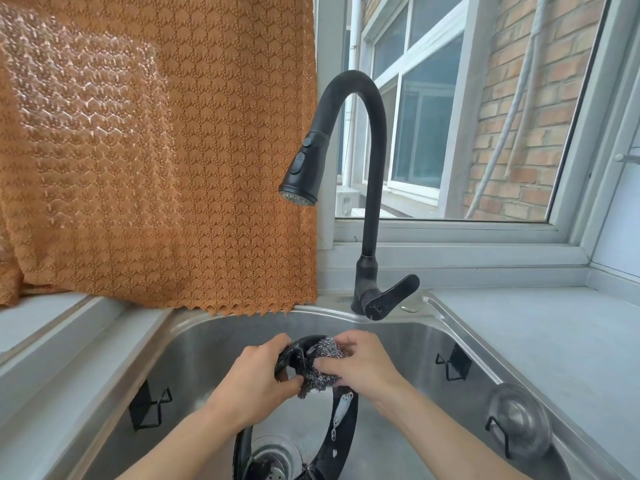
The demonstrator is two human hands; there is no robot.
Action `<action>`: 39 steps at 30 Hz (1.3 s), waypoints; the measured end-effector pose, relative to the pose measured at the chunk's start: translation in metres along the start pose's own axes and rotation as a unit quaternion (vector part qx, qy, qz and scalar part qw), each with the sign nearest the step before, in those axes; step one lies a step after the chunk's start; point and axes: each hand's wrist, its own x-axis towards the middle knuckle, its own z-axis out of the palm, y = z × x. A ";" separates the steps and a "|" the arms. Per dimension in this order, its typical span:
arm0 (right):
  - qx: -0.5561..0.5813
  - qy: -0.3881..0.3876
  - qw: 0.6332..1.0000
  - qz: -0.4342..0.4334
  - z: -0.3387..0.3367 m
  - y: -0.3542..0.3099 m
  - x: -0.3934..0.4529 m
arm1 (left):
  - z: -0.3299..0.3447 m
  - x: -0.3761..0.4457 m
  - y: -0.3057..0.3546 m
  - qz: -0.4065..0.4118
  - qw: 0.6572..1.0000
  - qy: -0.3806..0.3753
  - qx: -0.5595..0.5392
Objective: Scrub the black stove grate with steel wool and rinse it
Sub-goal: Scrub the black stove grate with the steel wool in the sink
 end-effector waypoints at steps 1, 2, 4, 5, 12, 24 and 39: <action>-0.035 0.001 0.999 -0.026 0.002 -0.001 -0.001 | 0.000 0.000 -0.002 0.000 1.000 -0.001 -0.001; -0.067 -0.003 0.997 -0.050 0.003 -0.002 -0.002 | 0.000 0.001 -0.003 0.000 1.000 0.000 -0.003; -0.114 -0.008 0.988 -0.101 0.004 -0.007 -0.008 | 0.000 0.002 -0.006 0.002 1.000 0.001 -0.002; -0.133 -0.007 0.983 -0.127 0.004 -0.009 -0.010 | 0.000 0.002 -0.007 0.004 1.000 0.000 0.003; -0.190 0.001 0.962 -0.195 0.004 -0.016 -0.021 | -0.003 0.002 -0.009 0.018 1.000 -0.016 0.012; -0.220 0.075 0.973 -0.012 -0.015 0.000 -0.002 | -0.008 0.000 -0.005 0.033 0.998 -0.047 0.001; -0.069 0.049 0.991 0.106 -0.023 -0.005 0.001 | -0.004 0.004 -0.011 0.031 0.998 -0.042 0.024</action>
